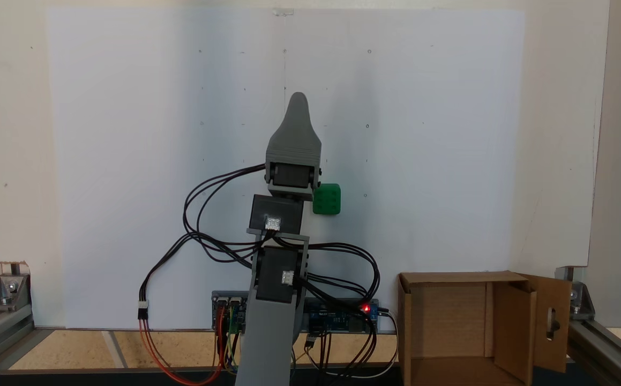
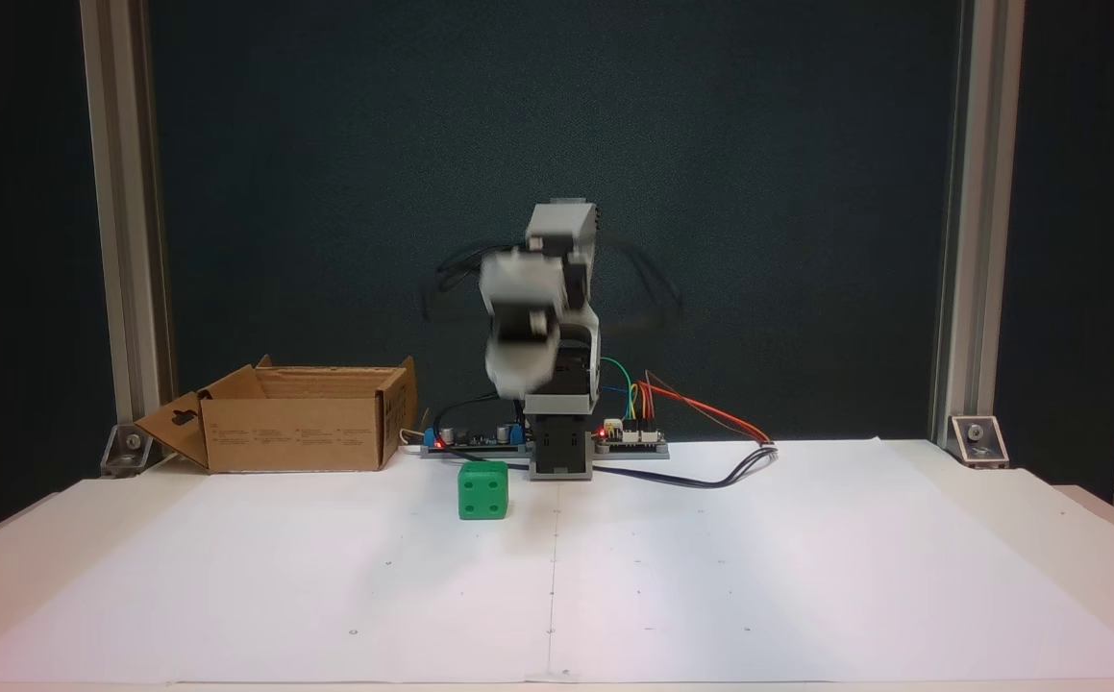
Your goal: Grasp a green dice and put it in the bin.
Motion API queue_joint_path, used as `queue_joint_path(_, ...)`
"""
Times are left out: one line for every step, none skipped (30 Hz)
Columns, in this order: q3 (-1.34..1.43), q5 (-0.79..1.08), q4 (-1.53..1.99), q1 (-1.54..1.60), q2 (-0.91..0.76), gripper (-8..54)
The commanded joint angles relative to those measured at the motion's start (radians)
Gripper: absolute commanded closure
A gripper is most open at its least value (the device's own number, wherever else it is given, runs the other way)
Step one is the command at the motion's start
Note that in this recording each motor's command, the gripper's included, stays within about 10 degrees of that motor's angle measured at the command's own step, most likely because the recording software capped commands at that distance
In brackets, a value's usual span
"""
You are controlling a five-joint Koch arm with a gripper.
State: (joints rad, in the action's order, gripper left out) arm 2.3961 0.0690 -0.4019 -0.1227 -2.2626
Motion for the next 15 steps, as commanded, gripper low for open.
queue_joint_path(-0.158, -0.058, 0.158, -0.032, -0.109, 1.5)
queue_joint_path(-0.199, -0.064, 0.219, -0.035, -0.107, 1.6)
queue_joint_path(-0.23, -0.067, 0.29, -0.035, -0.107, 1.6)
queue_joint_path(-0.261, -0.067, 0.356, -0.038, -0.107, 1.6)
queue_joint_path(-0.285, -0.067, 0.425, -0.037, -0.107, 1.6)
queue_joint_path(-0.298, -0.067, 0.487, -0.038, -0.107, 1.6)
queue_joint_path(-0.305, -0.069, 0.555, -0.044, -0.107, 1.6)
queue_joint_path(-0.319, -0.069, 0.619, -0.057, -0.107, 1.5)
queue_joint_path(-0.334, -0.069, 0.687, -0.075, -0.107, 1.5)
queue_joint_path(-0.347, -0.069, 0.753, -0.087, -0.107, 1.5)
queue_joint_path(-0.356, -0.069, 0.82, -0.106, -0.106, 1.5)
queue_joint_path(-0.365, -0.067, 0.88, -0.135, -0.106, 1.4)
queue_joint_path(-0.37, -0.067, 0.951, -0.176, -0.107, 1.1)
queue_joint_path(-0.37, -0.064, 1.012, -0.222, -0.106, 0.9)
queue_joint_path(-0.37, -0.049, 1.07, -0.261, -0.106, 0.1)
